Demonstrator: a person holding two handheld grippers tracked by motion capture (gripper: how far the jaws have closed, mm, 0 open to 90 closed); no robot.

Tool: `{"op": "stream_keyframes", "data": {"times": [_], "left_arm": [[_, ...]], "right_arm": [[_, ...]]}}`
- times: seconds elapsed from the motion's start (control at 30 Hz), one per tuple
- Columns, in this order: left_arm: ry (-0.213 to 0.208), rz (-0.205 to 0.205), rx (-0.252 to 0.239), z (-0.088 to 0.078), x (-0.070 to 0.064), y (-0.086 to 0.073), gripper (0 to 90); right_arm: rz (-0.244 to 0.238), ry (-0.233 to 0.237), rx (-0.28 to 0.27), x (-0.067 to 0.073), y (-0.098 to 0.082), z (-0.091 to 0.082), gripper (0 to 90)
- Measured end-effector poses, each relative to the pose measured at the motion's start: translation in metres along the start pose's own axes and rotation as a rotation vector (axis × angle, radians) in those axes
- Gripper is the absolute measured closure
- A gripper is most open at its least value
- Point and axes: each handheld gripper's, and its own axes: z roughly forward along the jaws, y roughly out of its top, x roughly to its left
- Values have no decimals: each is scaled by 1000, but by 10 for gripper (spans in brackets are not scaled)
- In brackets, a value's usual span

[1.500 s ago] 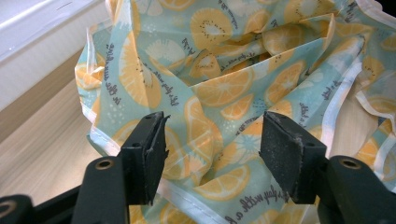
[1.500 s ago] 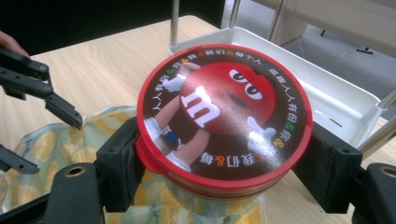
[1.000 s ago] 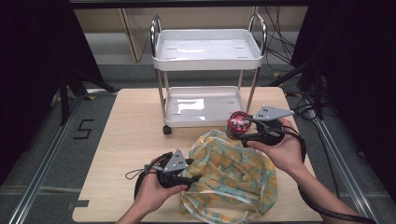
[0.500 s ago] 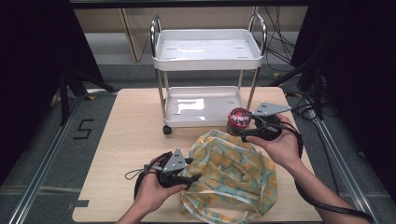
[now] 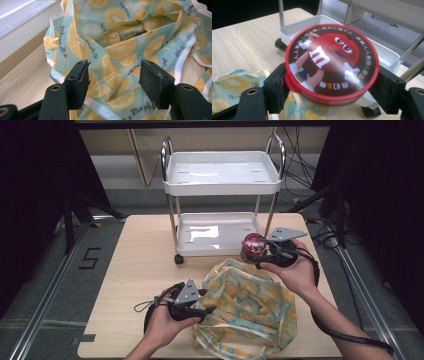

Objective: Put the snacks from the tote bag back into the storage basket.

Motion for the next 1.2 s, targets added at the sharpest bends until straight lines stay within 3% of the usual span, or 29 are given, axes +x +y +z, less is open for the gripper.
{"op": "stream_keyframes", "data": {"times": [0.1, 0.23, 0.27, 0.33, 0.4, 0.43, 0.63, 0.67, 0.73, 0.8, 0.87, 0.9, 1.0, 1.2], "left_arm": [[-2, -3, -2, 0, 0, 0, 401], [-2, -7, -16, 1, -1, 0, 404], [-3, 19, -6, 0, 1, 1, 404], [-3, 6, -7, 0, 0, 1, 405], [-4, 28, -8, 0, 1, 1, 405], [-1, -6, -12, 1, -1, 1, 405], [0, -4, -24, 1, -1, 0, 405], [-8, -8, -26, 2, -1, 0, 405], [-4, 6, -11, 1, 0, 1, 405], [-3, 20, -8, 0, 1, 1, 404], [-2, 19, -16, 1, 1, 1, 404], [-6, -3, -14, 1, 0, 0, 404], [4, 5, -14, 2, 0, 0, 404], [-2, 3, 0, 1, 0, 1, 404]], "right_arm": [[8, -2, -10, 1, 1, 3, 261], [10, 14, 19, 1, 3, 8, 261], [1, 10, 11, 0, 4, 11, 261], [3, 5, 9, 2, 5, 15, 261], [-2, 6, 6, 2, 8, 21, 261], [-2, 6, 6, 2, 8, 21, 261], [-13, 9, 1, 1, 11, 27, 261], [11, 3, 1, 3, 11, 28, 261], [-11, 8, -1, 0, 11, 31, 261], [1, 4, 5, 0, 10, 33, 261], [7, 2, -6, 0, 10, 34, 261], [12, 0, 2, 0, 10, 35, 261], [-4, 0, 5, -3, 11, 36, 261], [12, -15, -10, -4, 12, 38, 261]]}}
